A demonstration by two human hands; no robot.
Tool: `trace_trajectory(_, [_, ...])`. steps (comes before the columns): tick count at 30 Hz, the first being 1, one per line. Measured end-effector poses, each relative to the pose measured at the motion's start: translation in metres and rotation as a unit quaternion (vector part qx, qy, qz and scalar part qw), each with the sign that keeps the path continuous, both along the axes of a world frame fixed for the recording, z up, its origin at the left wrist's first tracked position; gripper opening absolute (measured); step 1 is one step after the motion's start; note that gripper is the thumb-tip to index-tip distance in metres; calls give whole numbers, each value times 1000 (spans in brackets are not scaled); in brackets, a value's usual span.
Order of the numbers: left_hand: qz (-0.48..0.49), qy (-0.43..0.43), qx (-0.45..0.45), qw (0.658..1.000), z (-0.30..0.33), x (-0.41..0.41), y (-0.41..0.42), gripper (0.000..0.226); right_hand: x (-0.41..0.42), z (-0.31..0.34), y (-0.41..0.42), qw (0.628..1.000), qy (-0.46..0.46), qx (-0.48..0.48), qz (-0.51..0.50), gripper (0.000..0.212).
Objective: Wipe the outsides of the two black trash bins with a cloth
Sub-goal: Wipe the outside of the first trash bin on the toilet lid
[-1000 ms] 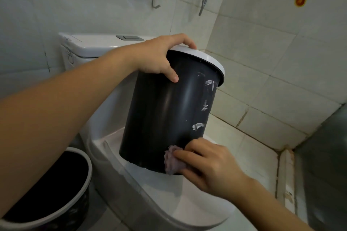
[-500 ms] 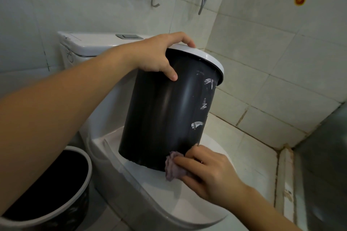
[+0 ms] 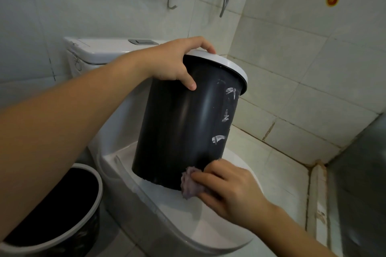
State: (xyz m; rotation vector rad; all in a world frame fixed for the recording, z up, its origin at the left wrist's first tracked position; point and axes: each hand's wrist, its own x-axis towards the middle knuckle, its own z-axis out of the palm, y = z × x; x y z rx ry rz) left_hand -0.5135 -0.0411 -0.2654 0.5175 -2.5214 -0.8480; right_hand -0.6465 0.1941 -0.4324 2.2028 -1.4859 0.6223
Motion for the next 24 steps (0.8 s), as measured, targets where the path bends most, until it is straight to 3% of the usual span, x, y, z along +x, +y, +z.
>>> trace_trajectory(8, [-8, 2, -5, 1000, 0, -4, 1, 78, -31, 76, -55, 977, -99, -134, -135, 28])
trace_trajectory(11, [-8, 0, -5, 1000, 1, -4, 1, 77, -36, 98, -71, 965, -155, -138, -159, 31])
trace_trajectory(19, [-9, 5, 2, 1000, 0, 0, -2, 79, -25, 60, -46, 991, -73, -73, -80, 31])
trace_trajectory(24, [-6, -1, -4, 1000, 1, -1, 1, 77, -27, 85, -63, 973, -119, -134, -144, 29])
